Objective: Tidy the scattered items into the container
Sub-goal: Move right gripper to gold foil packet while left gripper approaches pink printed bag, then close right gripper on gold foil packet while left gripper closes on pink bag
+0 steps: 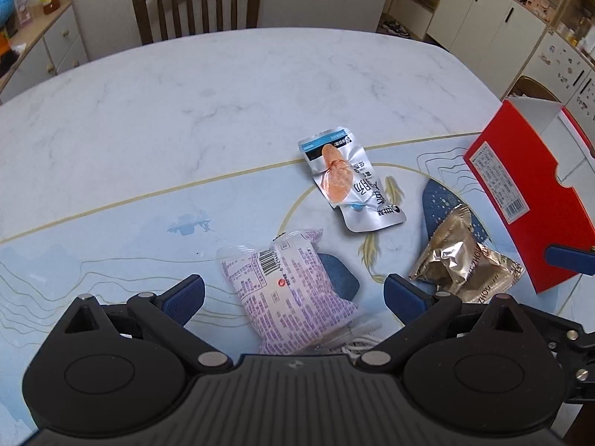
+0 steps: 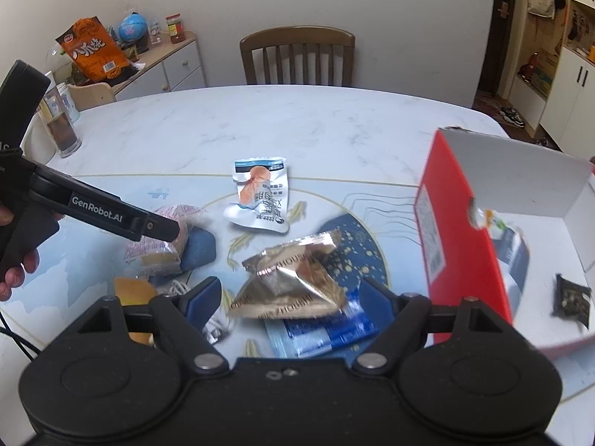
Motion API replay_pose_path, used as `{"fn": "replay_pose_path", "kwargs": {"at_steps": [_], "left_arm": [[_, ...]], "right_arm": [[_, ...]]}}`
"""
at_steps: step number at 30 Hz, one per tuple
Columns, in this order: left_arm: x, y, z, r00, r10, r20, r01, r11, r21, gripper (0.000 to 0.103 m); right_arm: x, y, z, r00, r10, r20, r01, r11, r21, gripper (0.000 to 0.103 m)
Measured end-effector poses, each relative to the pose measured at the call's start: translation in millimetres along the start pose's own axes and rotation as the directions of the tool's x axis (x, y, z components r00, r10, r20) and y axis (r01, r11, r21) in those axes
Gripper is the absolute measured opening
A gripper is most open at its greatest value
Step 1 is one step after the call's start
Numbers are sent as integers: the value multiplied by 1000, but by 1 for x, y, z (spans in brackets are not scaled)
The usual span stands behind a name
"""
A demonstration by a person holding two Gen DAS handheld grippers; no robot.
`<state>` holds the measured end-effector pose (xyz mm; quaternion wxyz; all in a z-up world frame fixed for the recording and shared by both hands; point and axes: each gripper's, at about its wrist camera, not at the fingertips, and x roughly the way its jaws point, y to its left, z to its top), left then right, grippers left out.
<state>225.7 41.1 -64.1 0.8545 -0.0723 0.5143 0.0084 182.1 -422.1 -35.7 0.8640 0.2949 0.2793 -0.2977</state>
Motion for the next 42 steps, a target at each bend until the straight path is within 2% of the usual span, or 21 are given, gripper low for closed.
{"fn": "replay_pose_path", "kwargs": {"at_steps": [13, 26, 38, 42], "left_arm": [[30, 2, 4, 997, 4, -71, -7, 999, -43, 103], [41, 2, -5, 994, 23, -106, -30, 997, -73, 103], [39, -2, -8, 995, 29, -97, -36, 997, -66, 102], [38, -4, -9, 995, 36, -93, -42, 997, -65, 98]], "right_arm": [[52, -4, 16, 996, 4, -84, -7, 999, -37, 81], [68, -4, 19, 993, 5, -119, -12, 999, -51, 78], [73, -2, 18, 991, 0, -132, -8, 998, -64, 65], [74, -2, 17, 991, -2, -136, -6, 998, -62, 59]]}}
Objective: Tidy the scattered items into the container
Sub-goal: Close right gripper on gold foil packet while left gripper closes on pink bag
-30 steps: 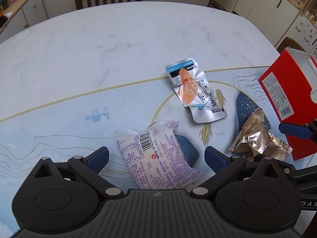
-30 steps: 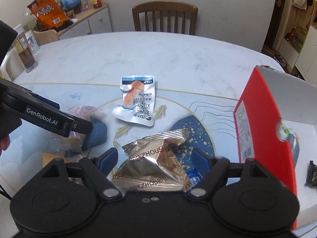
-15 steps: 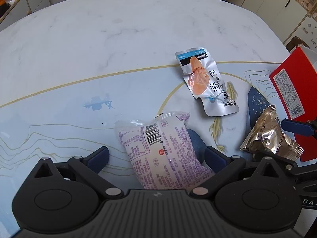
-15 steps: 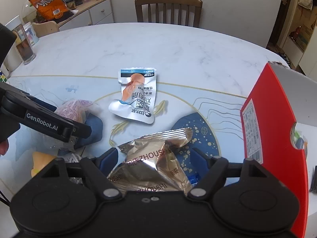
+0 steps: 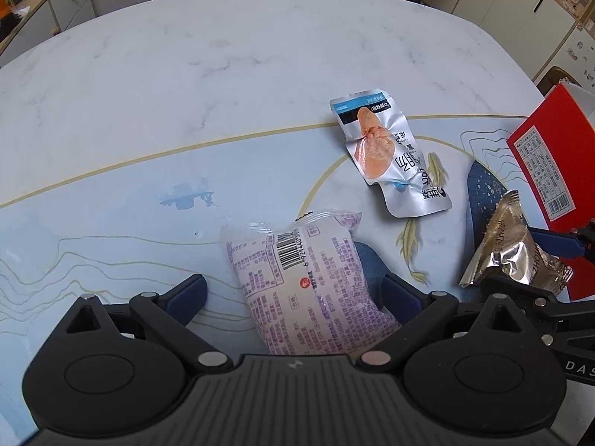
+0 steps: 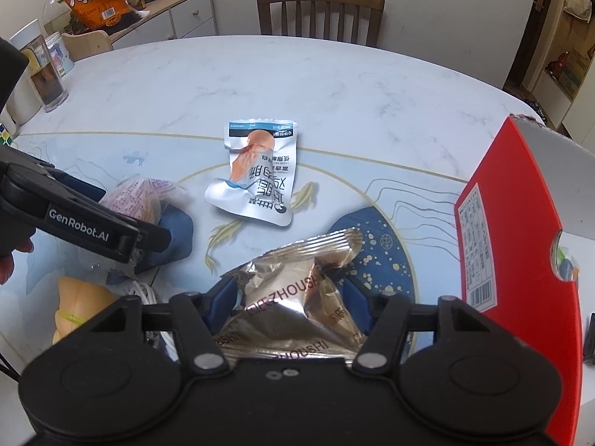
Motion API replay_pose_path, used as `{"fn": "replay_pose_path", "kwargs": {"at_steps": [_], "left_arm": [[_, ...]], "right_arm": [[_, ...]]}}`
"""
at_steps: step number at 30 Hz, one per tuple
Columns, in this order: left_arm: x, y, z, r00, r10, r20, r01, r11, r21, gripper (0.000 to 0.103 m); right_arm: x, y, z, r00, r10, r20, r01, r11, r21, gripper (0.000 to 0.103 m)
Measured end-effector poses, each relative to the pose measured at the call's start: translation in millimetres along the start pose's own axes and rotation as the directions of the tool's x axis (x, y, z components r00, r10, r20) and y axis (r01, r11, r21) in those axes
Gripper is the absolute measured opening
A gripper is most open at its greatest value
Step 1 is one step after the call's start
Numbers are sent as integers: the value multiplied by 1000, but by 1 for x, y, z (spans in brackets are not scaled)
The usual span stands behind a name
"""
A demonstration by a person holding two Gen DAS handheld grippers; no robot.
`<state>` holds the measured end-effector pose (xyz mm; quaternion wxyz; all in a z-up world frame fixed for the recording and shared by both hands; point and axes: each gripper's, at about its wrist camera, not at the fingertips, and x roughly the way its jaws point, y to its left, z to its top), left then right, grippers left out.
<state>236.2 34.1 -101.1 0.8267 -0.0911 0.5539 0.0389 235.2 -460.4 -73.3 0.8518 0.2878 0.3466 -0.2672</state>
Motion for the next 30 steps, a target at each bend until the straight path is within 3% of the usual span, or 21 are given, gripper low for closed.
{"fn": "replay_pose_path", "kwargs": {"at_steps": [4, 9, 12, 30], "left_arm": [[-2, -1, 0, 1000, 11, 7, -11, 1000, 5, 89], [-7, 1, 1, 1000, 12, 25, -12, 1000, 0, 62], [-8, 4, 2, 1000, 10, 28, -10, 1000, -5, 57], [-28, 9, 11, 998, 6, 59, -5, 1000, -17, 53]], "right_arm": [[-1, 0, -1, 1000, -5, 1, 5, 1000, 8, 56], [-2, 0, -2, 1000, -13, 8, 13, 1000, 11, 52], [-4, -2, -2, 1000, -23, 9, 23, 1000, 21, 50], [-30, -11, -1, 998, -26, 60, 25, 999, 29, 44]]}}
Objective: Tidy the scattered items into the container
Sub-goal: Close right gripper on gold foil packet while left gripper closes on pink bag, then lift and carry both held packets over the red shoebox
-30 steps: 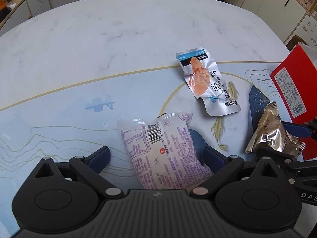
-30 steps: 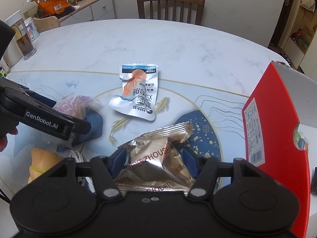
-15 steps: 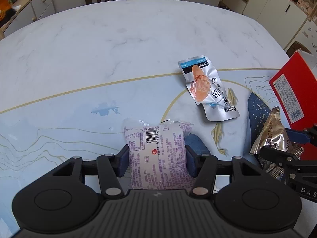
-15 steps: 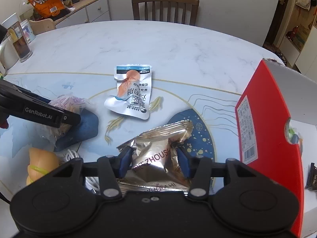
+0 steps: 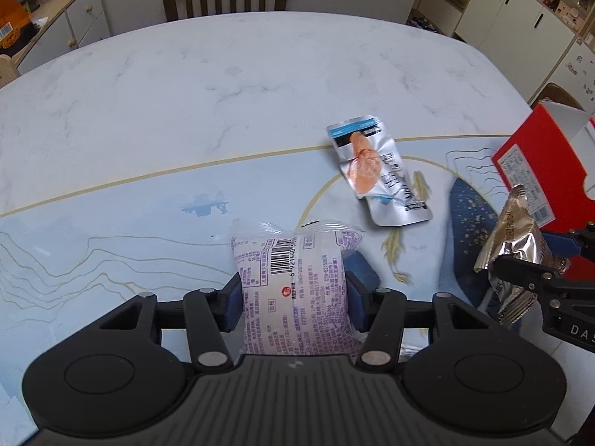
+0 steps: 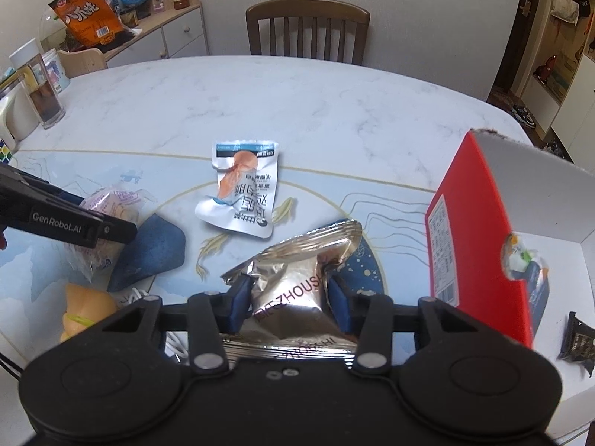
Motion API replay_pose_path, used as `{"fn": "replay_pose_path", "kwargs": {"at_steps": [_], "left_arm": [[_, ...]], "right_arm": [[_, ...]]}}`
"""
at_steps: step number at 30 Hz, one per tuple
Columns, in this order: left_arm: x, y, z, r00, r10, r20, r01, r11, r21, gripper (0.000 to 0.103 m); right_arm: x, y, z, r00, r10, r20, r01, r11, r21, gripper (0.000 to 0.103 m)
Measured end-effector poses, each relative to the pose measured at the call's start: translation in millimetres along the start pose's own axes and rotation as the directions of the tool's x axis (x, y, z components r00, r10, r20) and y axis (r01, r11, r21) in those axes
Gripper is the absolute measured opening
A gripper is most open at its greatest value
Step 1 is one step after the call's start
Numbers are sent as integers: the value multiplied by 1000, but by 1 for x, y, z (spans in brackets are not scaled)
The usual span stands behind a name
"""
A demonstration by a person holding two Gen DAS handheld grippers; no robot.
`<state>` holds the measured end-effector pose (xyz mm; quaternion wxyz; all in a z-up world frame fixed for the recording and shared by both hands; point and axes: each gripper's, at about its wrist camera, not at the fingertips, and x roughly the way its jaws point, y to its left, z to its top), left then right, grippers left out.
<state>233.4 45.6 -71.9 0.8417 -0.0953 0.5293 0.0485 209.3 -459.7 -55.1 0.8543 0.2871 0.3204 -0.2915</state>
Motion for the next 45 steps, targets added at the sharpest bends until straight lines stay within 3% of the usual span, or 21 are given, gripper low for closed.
{"fn": "replay_pose_path", "kwargs": {"at_steps": [20, 29, 45], "left_arm": [[-47, -39, 5, 998, -44, 34, 41, 996, 79, 53], [-79, -84, -12, 996, -64, 56, 56, 990, 130, 53], [-99, -159, -14, 990, -120, 78, 100, 969, 225, 53]], "right_arm": [[-75, -19, -1, 995, 54, 90, -58, 998, 36, 44], [-105, -34, -8, 991, 51, 122, -57, 997, 48, 44], [-139, -86, -28, 987, 10, 160, -27, 994, 105, 44]]}}
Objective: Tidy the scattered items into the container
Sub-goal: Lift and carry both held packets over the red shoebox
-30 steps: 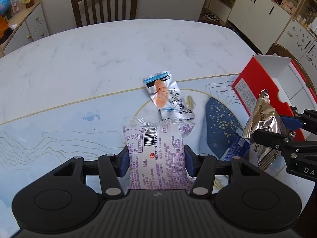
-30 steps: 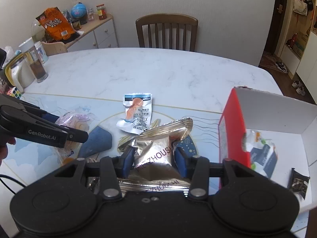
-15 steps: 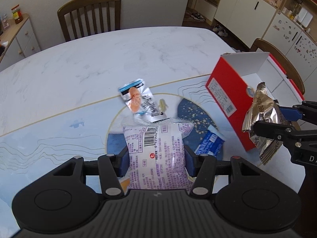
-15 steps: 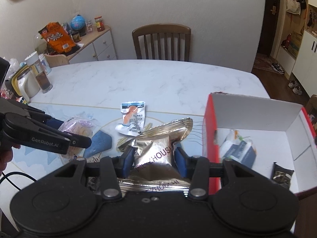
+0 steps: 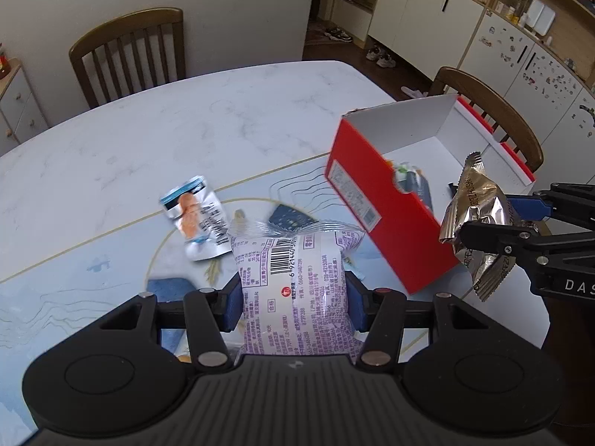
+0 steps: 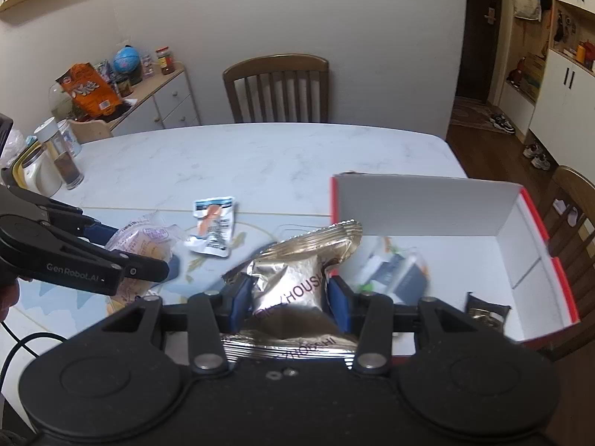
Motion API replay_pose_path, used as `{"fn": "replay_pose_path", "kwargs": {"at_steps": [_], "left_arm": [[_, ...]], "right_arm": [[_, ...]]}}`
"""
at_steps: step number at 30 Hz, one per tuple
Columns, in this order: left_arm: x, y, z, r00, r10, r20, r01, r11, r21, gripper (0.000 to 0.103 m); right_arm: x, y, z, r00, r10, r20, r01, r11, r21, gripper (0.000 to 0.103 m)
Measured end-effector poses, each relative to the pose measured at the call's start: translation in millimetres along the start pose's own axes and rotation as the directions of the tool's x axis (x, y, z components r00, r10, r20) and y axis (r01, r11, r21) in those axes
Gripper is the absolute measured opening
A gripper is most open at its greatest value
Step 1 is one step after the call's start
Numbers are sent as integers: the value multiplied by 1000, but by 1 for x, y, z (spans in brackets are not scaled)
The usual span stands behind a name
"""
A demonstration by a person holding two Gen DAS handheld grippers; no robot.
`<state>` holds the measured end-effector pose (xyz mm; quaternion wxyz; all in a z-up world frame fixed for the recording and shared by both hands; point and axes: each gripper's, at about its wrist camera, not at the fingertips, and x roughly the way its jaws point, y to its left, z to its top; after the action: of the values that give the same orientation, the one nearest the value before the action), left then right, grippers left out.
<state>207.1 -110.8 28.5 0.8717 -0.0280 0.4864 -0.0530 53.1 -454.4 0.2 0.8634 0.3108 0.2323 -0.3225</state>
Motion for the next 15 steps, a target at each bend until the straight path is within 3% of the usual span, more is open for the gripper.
{"fn": "replay_pose_path", "kwargs": {"at_steps": [15], "left_arm": [[25, -66, 33, 1000, -27, -5, 27, 998, 62, 53]], "right_arm": [[-8, -64, -6, 1000, -26, 15, 25, 999, 40, 44]]}}
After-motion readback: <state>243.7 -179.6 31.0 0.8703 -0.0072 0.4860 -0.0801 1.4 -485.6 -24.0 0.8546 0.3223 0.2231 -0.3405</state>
